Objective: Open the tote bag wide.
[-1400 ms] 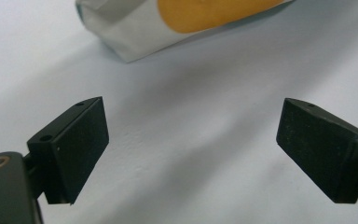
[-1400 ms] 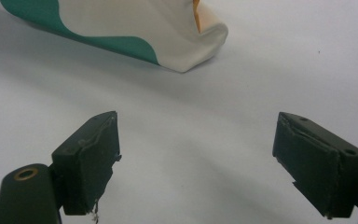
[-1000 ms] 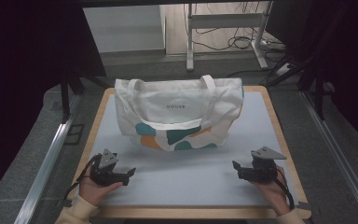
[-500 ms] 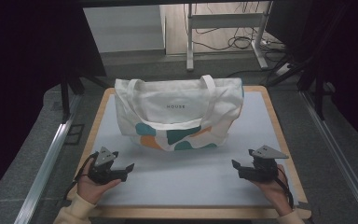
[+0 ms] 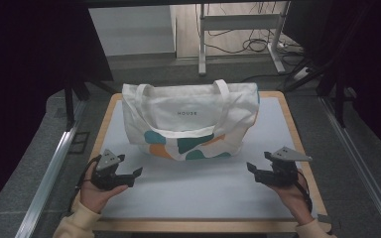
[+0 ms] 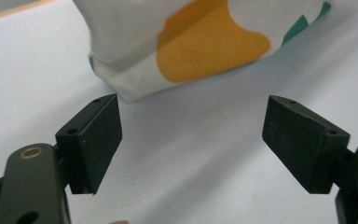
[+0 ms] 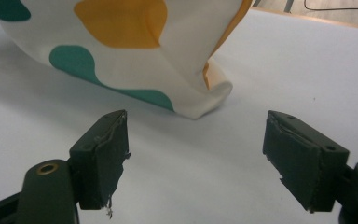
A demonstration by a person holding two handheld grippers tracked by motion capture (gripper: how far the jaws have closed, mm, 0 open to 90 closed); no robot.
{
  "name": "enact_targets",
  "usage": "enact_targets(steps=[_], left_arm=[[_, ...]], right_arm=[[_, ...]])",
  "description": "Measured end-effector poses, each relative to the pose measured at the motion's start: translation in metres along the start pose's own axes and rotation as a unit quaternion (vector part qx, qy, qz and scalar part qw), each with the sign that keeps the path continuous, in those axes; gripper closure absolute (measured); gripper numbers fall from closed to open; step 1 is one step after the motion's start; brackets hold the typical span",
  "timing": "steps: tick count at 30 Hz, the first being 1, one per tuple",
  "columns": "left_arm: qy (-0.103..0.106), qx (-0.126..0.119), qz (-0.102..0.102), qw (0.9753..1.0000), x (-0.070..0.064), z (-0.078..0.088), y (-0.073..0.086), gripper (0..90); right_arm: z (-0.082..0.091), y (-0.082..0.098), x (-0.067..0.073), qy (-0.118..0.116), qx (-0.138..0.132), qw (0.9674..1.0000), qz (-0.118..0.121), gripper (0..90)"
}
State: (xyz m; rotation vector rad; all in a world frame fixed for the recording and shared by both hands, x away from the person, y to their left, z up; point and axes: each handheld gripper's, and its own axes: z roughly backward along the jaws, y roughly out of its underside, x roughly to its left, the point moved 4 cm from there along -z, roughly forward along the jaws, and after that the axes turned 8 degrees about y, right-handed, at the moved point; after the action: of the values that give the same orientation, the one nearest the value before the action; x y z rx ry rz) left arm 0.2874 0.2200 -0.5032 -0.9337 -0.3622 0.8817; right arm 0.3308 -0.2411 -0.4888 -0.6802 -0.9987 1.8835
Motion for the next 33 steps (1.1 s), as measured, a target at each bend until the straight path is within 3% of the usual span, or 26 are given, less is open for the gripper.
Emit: enact_targets(steps=[8,15,23,33], left_arm=[[-0.002,-0.008,-0.003,1.0000,0.003,0.008,-0.016,20.2],[0.000,-0.018,0.007,0.9998,0.009,0.012,-0.029,21.3],[0.002,-0.035,0.009,0.9993,0.014,0.018,-0.044,22.8],[-0.006,-0.046,0.017,0.9988,0.025,0.022,-0.054,25.9]], right_arm=[[0.003,-0.026,-0.002,-0.003,-0.025,0.9997,0.001,23.3],[0.006,-0.050,-0.004,-0.005,-0.039,0.9992,0.006,26.3],[0.003,-0.065,-0.013,-0.010,-0.049,0.9987,-0.010,29.2],[0.000,-0.077,-0.020,-0.005,-0.052,0.9986,-0.011,31.9]])
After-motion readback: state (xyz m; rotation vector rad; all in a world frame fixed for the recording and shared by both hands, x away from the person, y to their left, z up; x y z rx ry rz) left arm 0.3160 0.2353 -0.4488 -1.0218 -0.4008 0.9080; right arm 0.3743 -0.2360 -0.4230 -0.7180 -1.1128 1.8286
